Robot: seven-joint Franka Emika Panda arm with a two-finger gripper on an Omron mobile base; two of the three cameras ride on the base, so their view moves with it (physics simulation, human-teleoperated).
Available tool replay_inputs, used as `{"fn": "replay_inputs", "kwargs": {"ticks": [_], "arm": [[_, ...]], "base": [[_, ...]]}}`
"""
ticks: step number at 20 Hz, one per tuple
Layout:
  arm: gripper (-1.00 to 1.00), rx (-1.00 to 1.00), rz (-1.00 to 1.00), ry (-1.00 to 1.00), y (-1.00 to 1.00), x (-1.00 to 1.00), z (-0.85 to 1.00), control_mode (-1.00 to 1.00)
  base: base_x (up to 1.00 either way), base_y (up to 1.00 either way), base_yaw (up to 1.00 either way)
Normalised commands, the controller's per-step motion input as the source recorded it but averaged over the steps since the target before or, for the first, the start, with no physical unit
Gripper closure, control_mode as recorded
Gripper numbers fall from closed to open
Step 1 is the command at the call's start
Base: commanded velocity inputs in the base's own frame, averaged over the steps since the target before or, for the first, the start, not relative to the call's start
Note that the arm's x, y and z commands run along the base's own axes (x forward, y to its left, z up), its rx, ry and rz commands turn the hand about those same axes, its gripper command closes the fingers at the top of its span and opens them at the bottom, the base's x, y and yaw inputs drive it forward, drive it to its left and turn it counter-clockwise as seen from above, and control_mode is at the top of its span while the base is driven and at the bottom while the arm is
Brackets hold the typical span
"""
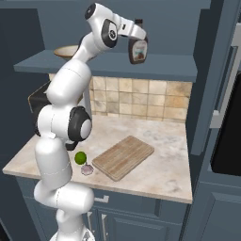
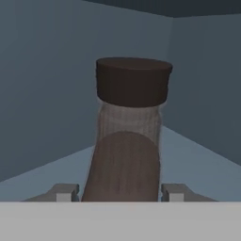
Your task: Open the cabinet. Place the bowl and condiment on the counter. Then place the lime and garlic on the cutting board.
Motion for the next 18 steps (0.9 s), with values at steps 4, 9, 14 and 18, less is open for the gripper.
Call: {"fn": "replay_inputs", "kwargs": {"ticks": [4, 9, 14, 18], "arm": [[1.0, 0.03, -0.03, 0.11, -0.27, 0.04, 0.0, -1.0], [1.0, 0.13, -0.05, 0.09, -0.31, 0.0, 0.0, -1.0], [1.0, 0.25, -0.09, 0.04, -0.3, -0.38, 0.0, -1.0], [1.0, 0.22, -0.06, 0.02, -0.29, -0.98, 0.01, -1.0]], "base": [[0.0, 0.0, 0.0], [0.0, 0.0, 0.0], [0.0, 0.0, 0.0], [0.0, 0.0, 0.0]]}}
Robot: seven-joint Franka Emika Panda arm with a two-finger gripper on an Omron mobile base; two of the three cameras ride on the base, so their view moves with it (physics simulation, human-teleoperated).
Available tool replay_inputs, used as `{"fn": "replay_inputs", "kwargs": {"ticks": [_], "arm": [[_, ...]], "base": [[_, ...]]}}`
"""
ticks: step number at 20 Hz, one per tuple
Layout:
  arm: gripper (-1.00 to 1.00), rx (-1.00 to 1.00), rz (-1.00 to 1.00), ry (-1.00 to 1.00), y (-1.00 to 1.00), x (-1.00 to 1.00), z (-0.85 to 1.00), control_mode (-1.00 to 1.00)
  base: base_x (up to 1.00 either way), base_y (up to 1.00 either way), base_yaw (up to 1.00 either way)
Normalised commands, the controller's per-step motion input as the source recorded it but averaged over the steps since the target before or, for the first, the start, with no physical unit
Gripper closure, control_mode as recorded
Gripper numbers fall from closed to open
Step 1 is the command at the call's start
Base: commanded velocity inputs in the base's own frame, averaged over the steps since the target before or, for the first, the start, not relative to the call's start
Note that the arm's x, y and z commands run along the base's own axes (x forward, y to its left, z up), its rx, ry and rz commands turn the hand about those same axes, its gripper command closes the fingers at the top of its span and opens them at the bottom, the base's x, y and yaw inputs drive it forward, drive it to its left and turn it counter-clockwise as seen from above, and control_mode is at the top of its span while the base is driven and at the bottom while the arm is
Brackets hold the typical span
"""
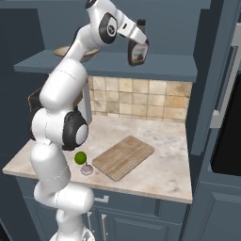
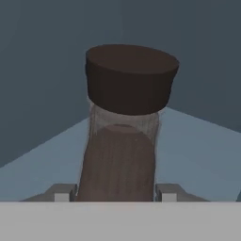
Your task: Open the cabinet. Place the bowl and condiment on the counter. Then place the lime and garlic on the cutting board.
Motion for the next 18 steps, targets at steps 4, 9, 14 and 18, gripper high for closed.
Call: {"fn": "replay_inputs", "kwargs": {"ticks": [4, 9, 14, 18], "arm": [[1.0, 0.11, -0.02, 0.0, -0.25, -1.0, 0.02, -1.0], [1.0, 0.04, 0.0, 0.0, -0.14, -1.0, 0.04, -1.0], [1.0, 0.03, -0.01, 0.0, -0.01, -1.0, 0.11, -1.0], [1.0, 0.01, -0.02, 0.0, 0.04, -1.0, 0.01, -1.0]], "base": [[0.0, 0.0, 0.0], [0.0, 0.0, 0.0], [0.0, 0.0, 0.0], [0.0, 0.0, 0.0]]}}
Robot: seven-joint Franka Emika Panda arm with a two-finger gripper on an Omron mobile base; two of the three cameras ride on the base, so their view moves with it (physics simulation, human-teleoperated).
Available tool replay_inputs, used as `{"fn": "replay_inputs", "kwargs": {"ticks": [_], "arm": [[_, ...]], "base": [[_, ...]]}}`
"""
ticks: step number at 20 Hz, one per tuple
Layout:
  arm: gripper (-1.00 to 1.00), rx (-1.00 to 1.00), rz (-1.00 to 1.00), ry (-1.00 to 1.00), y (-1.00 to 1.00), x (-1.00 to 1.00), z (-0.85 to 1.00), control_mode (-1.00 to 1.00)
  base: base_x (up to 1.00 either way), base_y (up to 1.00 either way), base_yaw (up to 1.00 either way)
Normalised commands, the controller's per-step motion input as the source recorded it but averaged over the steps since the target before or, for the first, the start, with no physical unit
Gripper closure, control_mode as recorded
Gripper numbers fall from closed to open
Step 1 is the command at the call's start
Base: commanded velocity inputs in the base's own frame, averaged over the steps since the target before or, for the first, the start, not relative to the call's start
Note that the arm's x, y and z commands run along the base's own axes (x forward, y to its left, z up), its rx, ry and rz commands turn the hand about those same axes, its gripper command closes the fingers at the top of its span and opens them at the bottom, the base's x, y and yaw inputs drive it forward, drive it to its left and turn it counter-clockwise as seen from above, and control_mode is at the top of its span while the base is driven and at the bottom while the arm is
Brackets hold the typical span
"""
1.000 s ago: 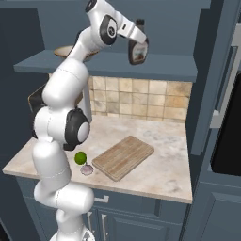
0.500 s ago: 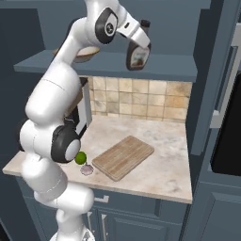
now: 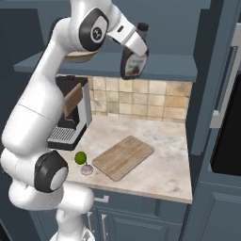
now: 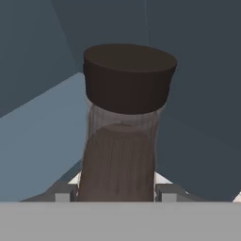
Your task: Open the cabinet. Place the bowl and condiment on the counter. Then place the lime and garlic on the cutting board.
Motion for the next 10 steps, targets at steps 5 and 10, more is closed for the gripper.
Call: {"fn": "replay_inputs", "kwargs": {"ticks": [5, 10], "arm": [[1.0, 0.0, -0.01, 0.0, 0.15, -1.0, 0.0, -1.0], [1.0, 0.0, 0.0, 0.01, 0.33, -0.99, -0.12, -1.0]], "base": [[0.0, 0.0, 0.0], [0.0, 0.0, 0.0]]}}
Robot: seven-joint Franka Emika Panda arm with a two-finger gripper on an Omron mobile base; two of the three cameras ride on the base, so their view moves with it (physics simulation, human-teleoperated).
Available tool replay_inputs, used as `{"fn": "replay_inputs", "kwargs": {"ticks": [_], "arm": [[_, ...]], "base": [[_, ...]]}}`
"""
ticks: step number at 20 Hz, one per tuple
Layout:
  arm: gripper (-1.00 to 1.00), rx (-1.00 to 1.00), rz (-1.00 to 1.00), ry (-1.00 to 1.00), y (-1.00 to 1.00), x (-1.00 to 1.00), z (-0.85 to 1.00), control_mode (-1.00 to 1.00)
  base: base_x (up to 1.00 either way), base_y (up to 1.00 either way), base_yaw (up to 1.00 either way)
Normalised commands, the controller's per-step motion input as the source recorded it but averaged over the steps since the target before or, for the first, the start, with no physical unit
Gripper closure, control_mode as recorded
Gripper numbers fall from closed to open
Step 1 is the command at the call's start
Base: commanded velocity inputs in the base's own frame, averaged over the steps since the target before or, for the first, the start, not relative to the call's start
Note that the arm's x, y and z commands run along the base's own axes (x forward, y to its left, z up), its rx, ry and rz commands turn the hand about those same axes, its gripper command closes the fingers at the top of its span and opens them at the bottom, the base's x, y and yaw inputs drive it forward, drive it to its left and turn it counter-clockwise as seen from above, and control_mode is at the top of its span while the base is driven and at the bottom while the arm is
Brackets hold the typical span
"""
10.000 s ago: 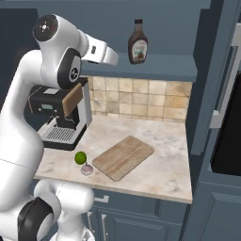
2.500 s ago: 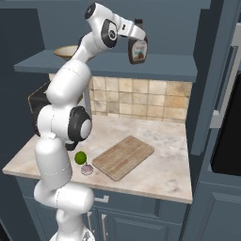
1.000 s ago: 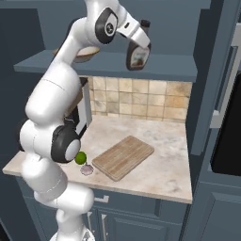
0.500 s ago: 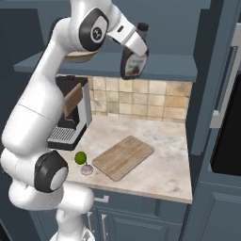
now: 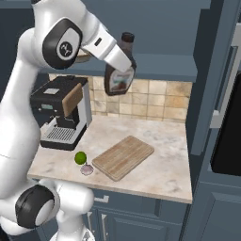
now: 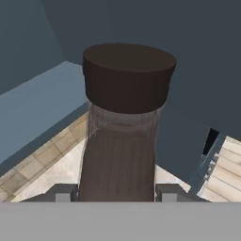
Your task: Open the cabinet. Place the bowl and condiment on the counter. Then place the lime and garlic on the cutting board.
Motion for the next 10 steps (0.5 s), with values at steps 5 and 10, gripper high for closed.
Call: {"fn": "replay_inputs", "kwargs": {"ticks": [5, 10], "arm": [[1.0, 0.0, 0.0, 0.07, 0.44, -0.66, -0.49, -1.0], [1.0, 0.0, 0.0, 0.0, 0.26, -0.19, -0.72, -1.0]], "base": [[0.0, 0.0, 0.0], [0.0, 0.0, 0.0]]}}
